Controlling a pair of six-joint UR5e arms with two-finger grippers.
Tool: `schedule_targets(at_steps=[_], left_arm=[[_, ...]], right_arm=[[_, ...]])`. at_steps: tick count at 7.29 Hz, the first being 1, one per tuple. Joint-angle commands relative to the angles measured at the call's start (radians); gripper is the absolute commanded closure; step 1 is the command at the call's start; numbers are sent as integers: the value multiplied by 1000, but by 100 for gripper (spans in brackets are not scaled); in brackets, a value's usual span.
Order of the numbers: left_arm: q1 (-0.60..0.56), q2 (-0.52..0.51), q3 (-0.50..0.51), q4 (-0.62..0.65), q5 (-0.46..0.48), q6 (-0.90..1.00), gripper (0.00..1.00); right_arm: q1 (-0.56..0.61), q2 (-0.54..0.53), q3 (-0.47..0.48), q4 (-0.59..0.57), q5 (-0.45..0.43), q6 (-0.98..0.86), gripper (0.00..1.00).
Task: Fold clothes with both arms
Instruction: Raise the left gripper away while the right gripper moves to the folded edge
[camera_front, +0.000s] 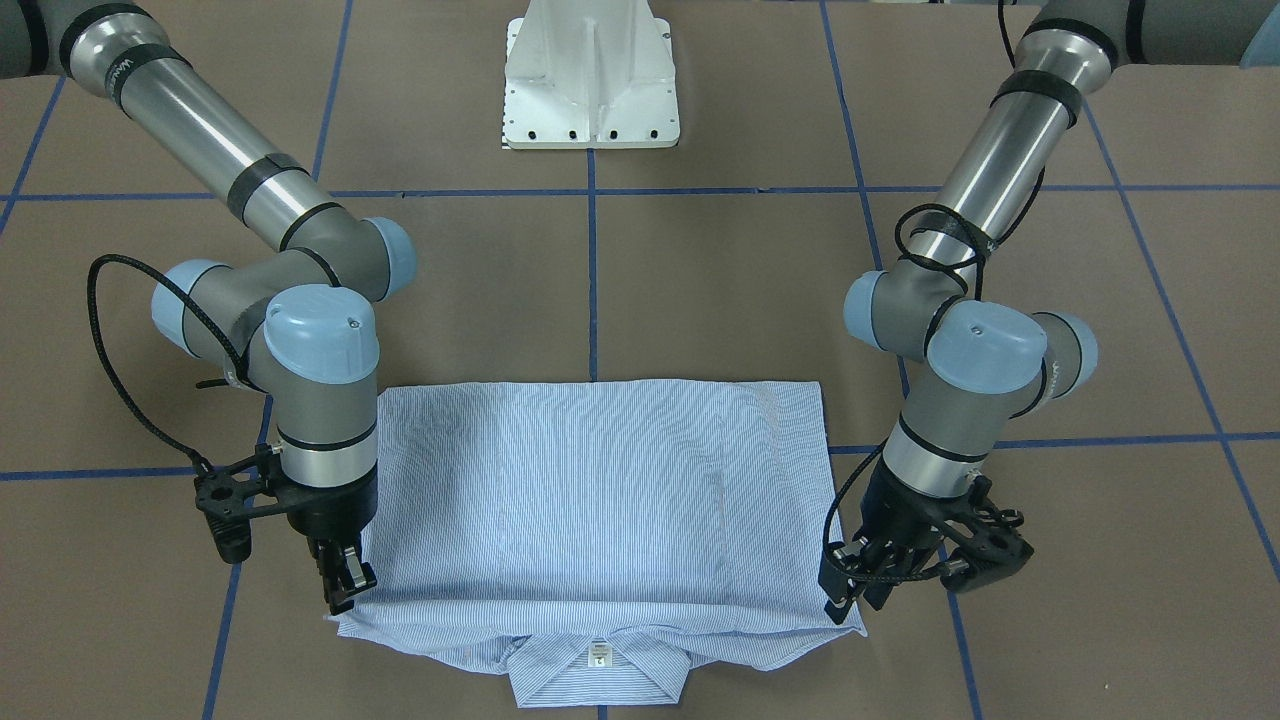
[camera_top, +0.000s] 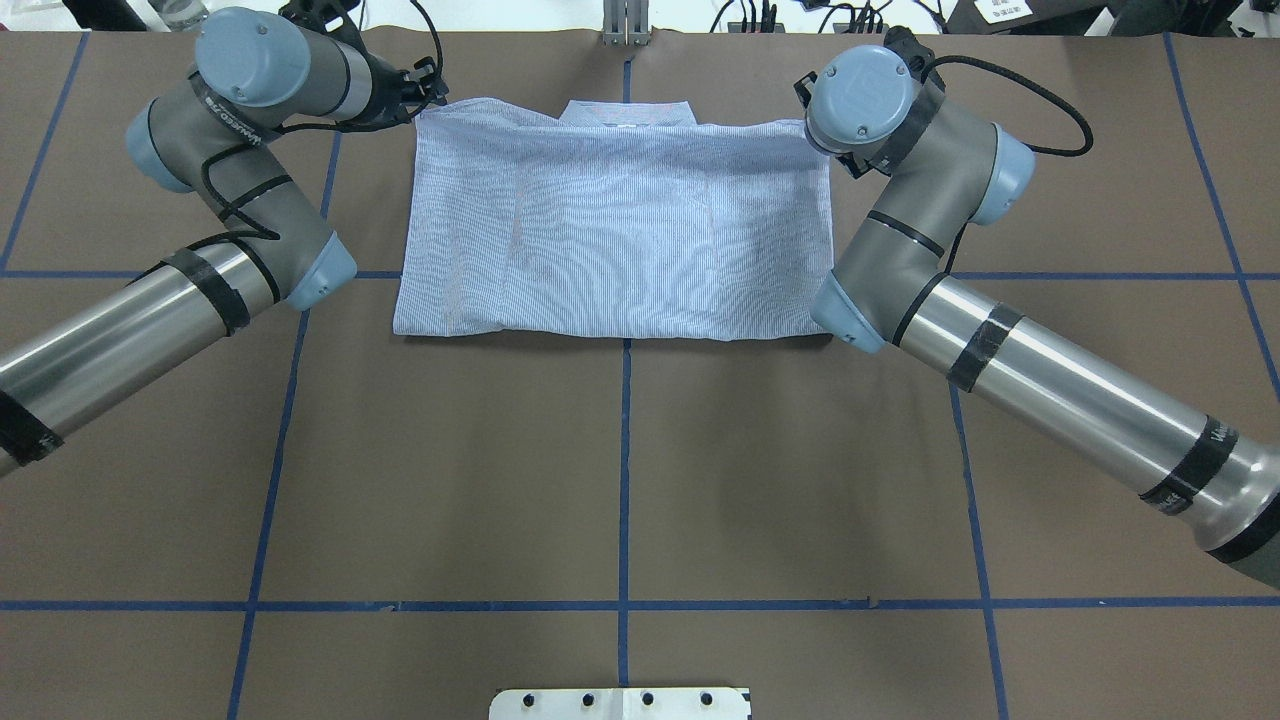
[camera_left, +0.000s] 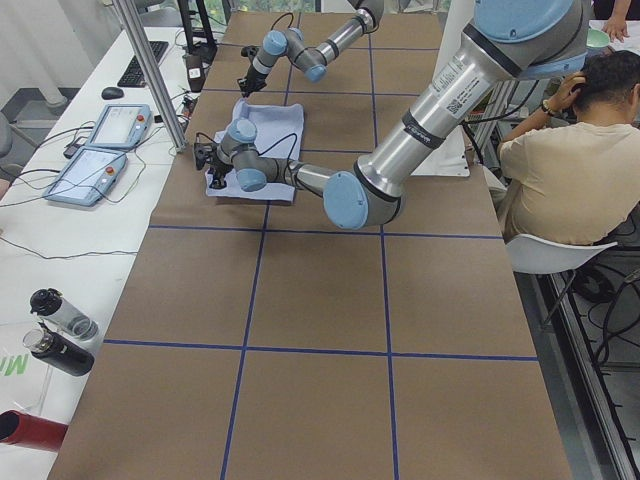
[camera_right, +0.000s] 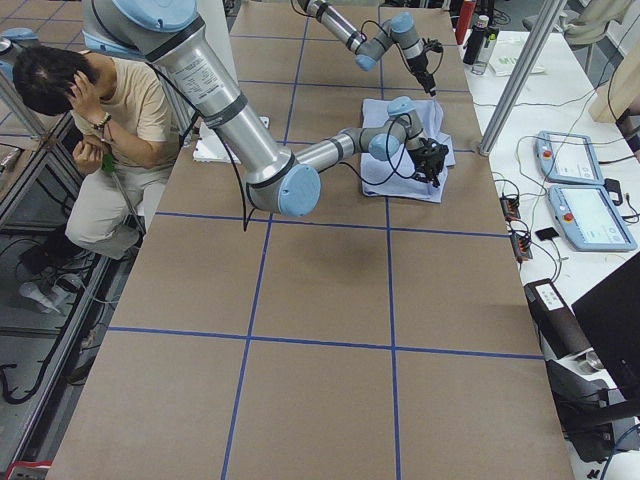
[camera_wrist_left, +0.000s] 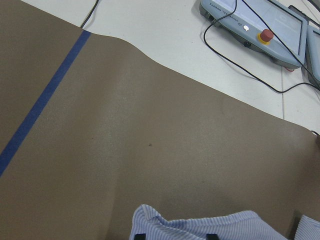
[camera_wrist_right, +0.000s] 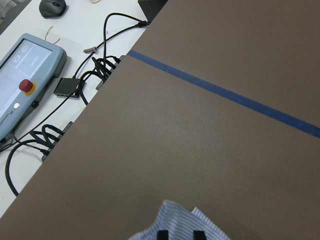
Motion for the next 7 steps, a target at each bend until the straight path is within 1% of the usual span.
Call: schedule_targets(at_steps=[1,2,3,4,5,6,7], left_arm=[[-50,74,-136,9,-155,-1,41],[-55,130,-199,9,-182,-5,40],[-55,135,-209,9,-180,-8,39],[-55,139,-210,8,-179,-8,39],[-55,147,-215,8,-177,-6,38],[-55,153,-223,8,-174,-6,38],[-55,159,-226,8,-173,-5,38]], right_arm=[[19,-20,46,41,43,6,52],[7,-93,145,43,69,6,52],[-26,-198,298,34,99,7,47],[-86,-315,435,35,98,15,44],[-139,-381,514,35,91,17,33],[-187,-412,537,35,80,36,33],[-226,-429,533,40,39,40,33]])
